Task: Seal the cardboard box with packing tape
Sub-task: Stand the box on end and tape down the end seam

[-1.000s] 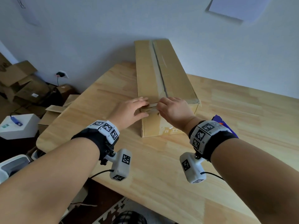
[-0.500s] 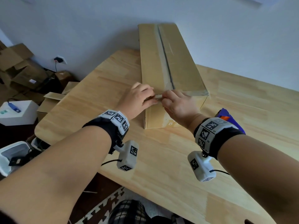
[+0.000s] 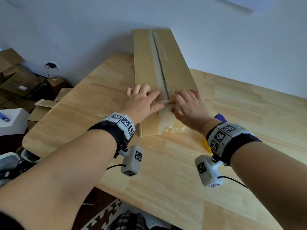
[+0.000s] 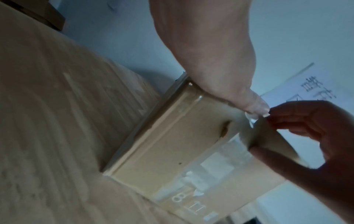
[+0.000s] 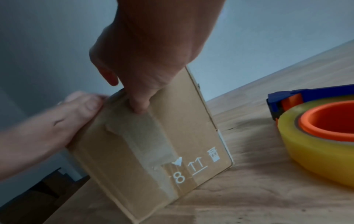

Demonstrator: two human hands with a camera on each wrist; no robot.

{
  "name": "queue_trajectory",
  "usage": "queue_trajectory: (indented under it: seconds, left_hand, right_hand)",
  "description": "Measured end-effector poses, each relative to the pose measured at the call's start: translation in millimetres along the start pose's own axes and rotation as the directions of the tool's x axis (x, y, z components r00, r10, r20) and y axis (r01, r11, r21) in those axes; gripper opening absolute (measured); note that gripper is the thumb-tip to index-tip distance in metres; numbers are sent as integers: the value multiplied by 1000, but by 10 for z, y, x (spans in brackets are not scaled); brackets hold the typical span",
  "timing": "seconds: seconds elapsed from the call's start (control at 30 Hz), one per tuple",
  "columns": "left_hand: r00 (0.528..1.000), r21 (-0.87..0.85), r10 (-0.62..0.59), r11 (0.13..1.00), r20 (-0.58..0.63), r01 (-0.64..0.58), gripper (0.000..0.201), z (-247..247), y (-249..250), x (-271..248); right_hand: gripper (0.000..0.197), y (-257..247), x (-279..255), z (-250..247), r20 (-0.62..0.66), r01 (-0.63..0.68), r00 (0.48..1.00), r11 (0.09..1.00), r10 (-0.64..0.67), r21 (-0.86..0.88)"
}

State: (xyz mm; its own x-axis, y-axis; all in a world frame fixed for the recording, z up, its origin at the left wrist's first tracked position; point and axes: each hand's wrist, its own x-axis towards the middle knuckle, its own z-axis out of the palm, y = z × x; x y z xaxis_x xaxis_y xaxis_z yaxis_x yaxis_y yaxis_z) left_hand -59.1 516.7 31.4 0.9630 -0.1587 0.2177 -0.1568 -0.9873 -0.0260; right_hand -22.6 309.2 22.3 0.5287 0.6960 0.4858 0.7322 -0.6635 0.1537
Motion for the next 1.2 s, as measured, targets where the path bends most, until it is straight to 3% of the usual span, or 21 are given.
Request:
queue_trajectory:
  seconds: [0.17,0.33,0.47,0.6,0.87,1.07,1.2]
  left_hand:
    - [999,46,40,998,24,-42,68,-19,1,-37]
    - [995,151,44,987,85,-57,73,-165,61,-67]
    - [996,-11,67,998,62,-66,68,-272,299,156]
    - [996,-3,71,997,58,-71,54,-72,467,304]
    - [988,110,123,985,90,-133,79,-30,464,269]
    - [998,9,46,999,40,-47,77,-205,714,449]
    - [986,-10,147,989,75,-146,66,-50,898,589]
  right_hand:
    - [38,96,-83,-45,9,-31,999,999,32,-23]
    - [54,89,-102,-160,75,-66,995,998,65,19]
    - [53,98,-99,-196,114,-127,987,989,117,81]
    - [56,164,-157,-160,143,-166,978,981,151,99]
    - [60,327,-256,-246,137,-231,967,965,213,127]
    - [70,490,-280,-342,98,-358,934,890,344,282]
    - [77,556,-433,-273,140,-449,893,821,428,353]
